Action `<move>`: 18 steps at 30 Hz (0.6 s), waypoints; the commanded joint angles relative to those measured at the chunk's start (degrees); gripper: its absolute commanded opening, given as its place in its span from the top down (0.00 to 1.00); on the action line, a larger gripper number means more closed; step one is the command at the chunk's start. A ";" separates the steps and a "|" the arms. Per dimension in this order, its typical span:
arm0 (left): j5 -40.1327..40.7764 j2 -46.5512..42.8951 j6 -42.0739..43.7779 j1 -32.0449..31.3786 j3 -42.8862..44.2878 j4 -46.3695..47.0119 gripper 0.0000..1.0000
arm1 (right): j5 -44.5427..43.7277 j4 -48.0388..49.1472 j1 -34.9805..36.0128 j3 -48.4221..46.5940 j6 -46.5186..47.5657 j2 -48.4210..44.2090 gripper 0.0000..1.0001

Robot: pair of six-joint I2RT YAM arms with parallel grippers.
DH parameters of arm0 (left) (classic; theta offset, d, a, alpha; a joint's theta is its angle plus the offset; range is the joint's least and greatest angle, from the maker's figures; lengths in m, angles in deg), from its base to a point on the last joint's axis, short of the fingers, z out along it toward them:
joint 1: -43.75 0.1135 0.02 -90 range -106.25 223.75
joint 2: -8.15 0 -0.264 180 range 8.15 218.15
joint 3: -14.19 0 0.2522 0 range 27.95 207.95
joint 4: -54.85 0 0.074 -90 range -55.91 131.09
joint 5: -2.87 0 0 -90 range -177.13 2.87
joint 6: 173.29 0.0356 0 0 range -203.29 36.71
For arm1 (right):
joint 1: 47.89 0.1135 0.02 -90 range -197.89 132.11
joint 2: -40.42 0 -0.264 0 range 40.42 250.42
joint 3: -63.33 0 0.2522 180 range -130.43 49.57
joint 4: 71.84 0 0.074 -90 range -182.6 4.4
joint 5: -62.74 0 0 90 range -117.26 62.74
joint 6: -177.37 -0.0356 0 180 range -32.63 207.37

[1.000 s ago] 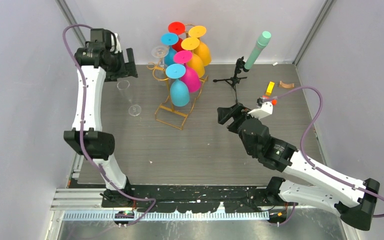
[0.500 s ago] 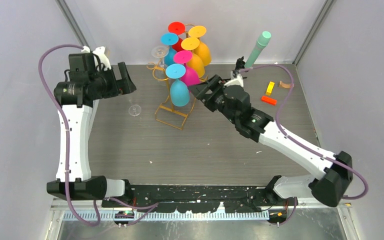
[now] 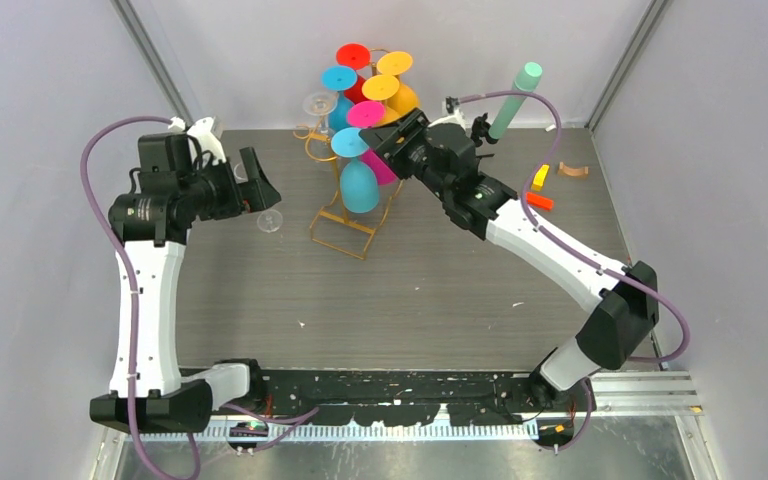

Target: Take the wine glass off the wine glass rack

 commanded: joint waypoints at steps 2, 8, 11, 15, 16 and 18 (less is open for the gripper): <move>-1.92 -2.14 -0.30 0.17 -1.11 3.21 0.00 | 2.05 -1.99 -0.03 -5.17 0.68 3.12 0.50; -2.52 -3.33 -0.44 0.17 -2.79 3.79 0.00 | 2.87 -2.43 -0.05 -5.13 1.15 3.71 0.77; -2.58 -3.79 -0.53 0.15 -3.16 3.98 0.00 | 1.44 -2.43 -0.07 -4.47 1.89 3.15 0.85; -2.59 -4.11 -0.53 0.15 -3.22 3.92 0.00 | -0.16 -2.90 -0.03 -4.32 3.08 2.49 0.91; -2.59 -4.15 -0.53 0.15 -3.14 3.84 0.00 | -0.34 -2.86 -0.03 -4.34 3.18 2.35 0.94; -2.66 -4.16 -0.61 0.21 -3.05 3.83 0.00 | -0.58 -2.50 -0.03 -4.35 3.05 2.18 0.98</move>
